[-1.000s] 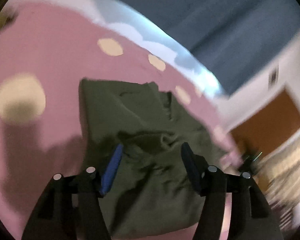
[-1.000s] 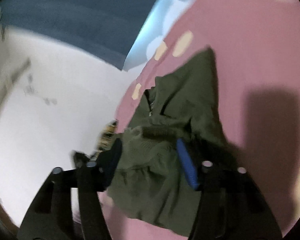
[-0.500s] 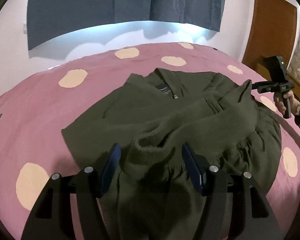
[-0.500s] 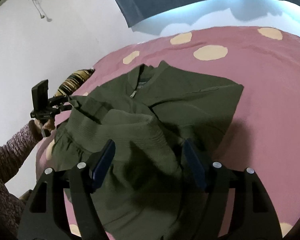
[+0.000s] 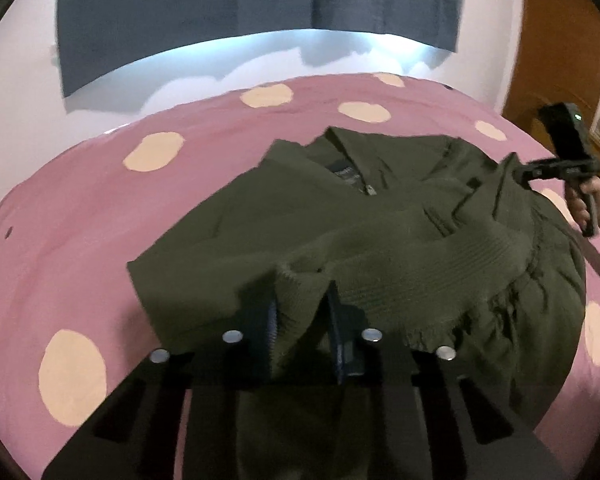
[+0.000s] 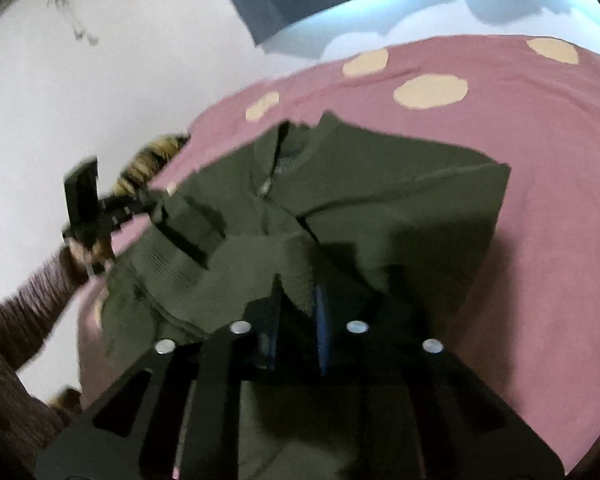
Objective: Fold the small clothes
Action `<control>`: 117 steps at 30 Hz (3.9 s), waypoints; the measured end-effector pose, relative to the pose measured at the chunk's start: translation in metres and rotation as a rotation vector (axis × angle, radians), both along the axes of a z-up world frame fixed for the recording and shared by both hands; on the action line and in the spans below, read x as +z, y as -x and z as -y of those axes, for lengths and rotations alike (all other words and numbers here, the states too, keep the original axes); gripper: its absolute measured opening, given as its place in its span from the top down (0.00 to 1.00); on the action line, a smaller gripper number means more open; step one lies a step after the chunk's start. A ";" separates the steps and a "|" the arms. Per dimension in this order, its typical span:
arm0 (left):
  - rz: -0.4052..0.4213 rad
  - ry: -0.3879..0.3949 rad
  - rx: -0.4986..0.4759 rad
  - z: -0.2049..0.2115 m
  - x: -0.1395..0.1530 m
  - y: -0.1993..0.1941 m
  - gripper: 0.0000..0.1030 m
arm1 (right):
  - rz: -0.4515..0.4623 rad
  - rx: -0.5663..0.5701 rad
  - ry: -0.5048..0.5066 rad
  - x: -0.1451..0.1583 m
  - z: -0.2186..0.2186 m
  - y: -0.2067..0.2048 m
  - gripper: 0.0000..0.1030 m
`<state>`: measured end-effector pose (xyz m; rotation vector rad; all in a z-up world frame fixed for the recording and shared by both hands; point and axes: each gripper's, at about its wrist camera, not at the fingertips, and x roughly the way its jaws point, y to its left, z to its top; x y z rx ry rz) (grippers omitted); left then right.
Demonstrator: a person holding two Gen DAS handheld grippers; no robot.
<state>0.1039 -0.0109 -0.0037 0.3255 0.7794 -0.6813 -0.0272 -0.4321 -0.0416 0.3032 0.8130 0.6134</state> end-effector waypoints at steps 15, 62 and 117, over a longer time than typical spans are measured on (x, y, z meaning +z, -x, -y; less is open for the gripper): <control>0.054 0.060 0.310 0.019 0.055 -0.100 0.89 | 0.103 -0.241 -0.049 0.063 0.012 -0.066 0.91; -0.344 0.524 0.708 -0.132 -0.041 0.070 0.24 | -0.267 -0.565 -0.374 -0.058 0.085 0.079 0.40; -0.297 0.322 0.773 -0.083 -0.064 0.038 0.66 | -0.244 -0.669 -0.499 -0.089 0.063 0.094 0.85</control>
